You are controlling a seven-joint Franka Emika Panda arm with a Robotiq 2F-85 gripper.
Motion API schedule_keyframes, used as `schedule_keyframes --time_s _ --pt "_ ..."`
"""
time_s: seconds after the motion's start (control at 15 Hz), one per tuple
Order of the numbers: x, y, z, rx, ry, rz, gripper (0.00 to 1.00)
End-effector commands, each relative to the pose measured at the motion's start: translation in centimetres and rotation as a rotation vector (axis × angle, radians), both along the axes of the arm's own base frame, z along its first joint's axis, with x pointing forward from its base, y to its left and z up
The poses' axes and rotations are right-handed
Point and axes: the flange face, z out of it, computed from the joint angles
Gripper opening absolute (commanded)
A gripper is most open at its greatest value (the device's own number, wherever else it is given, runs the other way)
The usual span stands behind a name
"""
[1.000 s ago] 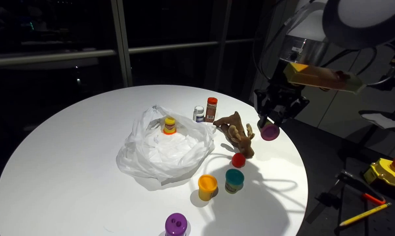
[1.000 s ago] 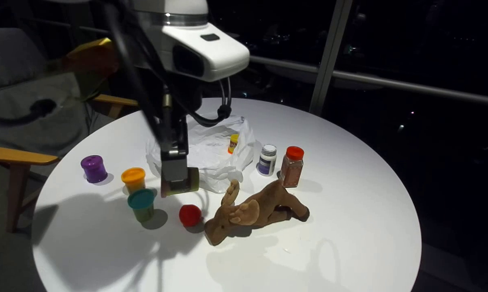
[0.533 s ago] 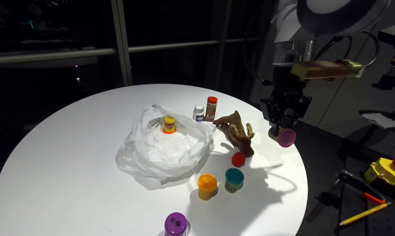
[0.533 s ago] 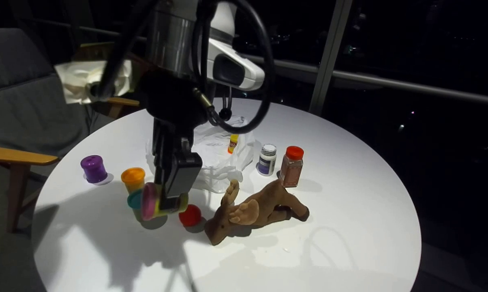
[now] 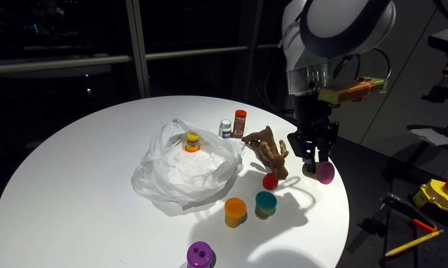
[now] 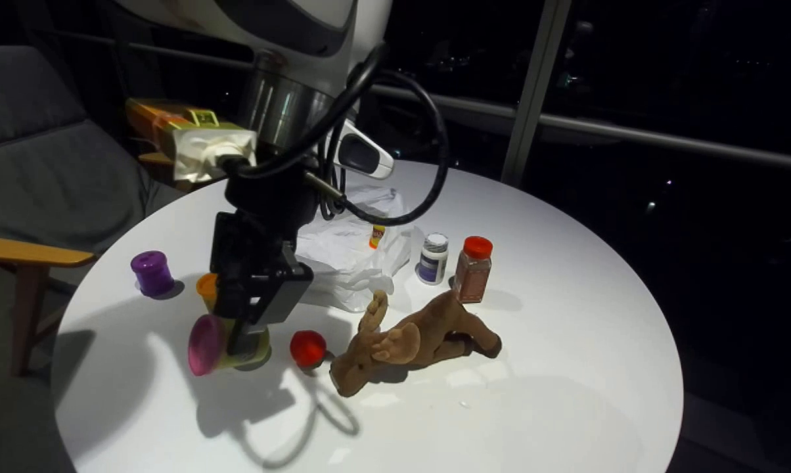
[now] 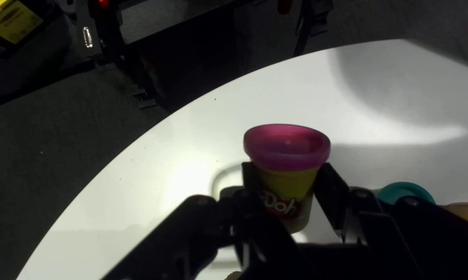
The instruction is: Remove all the contents from the white plastic bag and put them on the table
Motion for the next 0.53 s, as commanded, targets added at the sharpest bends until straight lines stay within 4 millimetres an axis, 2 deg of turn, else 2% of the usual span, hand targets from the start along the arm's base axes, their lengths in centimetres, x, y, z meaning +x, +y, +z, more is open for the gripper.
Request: schedule_keyframes --time_s 0.0,0.33,0.4,0.47 --pt "2.3 1.0 -0.2 0.02 -0.001 0.063 0.17" --pt "3.9 3.0 1.8 0.047 -0.073 0.102 0.17" --pt "3.1 2.3 0.4 0.024 -0.044 0.081 0.42" --pt "3.4 2.6 0.7 0.027 -0.052 0.088 0.42"
